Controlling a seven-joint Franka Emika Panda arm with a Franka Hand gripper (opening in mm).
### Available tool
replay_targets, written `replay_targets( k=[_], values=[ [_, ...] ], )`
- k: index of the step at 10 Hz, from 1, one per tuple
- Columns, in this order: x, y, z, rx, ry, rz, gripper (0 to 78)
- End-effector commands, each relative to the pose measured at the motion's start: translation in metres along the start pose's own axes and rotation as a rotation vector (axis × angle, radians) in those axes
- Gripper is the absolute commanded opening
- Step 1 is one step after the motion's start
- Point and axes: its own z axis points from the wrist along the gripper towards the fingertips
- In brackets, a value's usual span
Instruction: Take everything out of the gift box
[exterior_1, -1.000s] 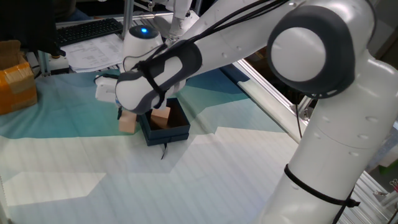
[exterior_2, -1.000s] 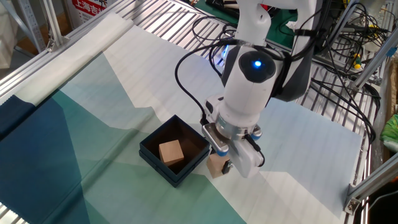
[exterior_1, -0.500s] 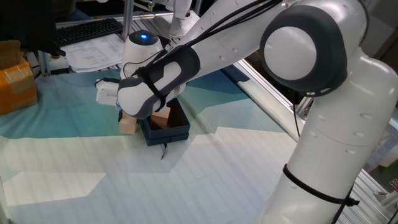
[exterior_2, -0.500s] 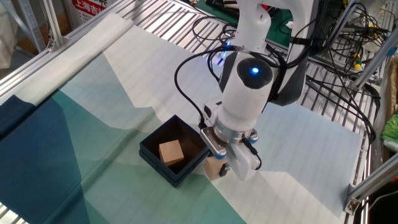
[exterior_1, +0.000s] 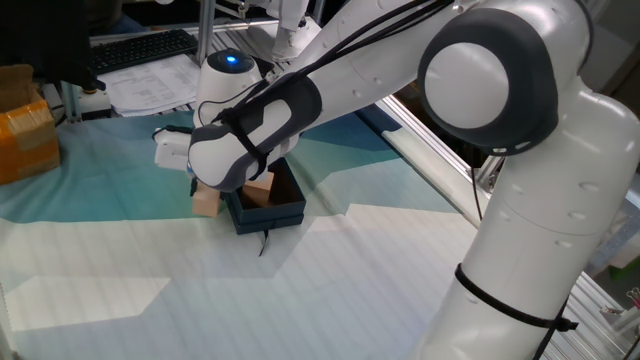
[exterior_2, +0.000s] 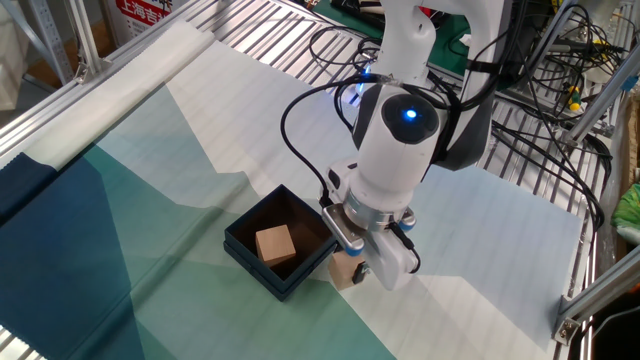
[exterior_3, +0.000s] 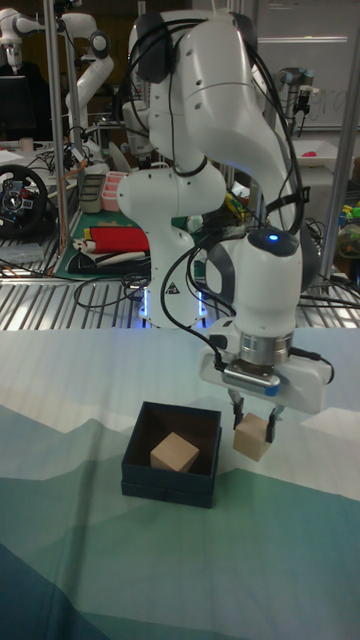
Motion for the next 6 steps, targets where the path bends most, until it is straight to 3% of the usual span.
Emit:
replay_targets(
  k=[1,6],
  values=[
    [-0.0010,0.0020,-0.0031,-0.002,-0.004,0.016,1.3],
    [-0.0009,0.0021,-0.0032,-0.002,-0.003,0.021,1.3]
  ],
)
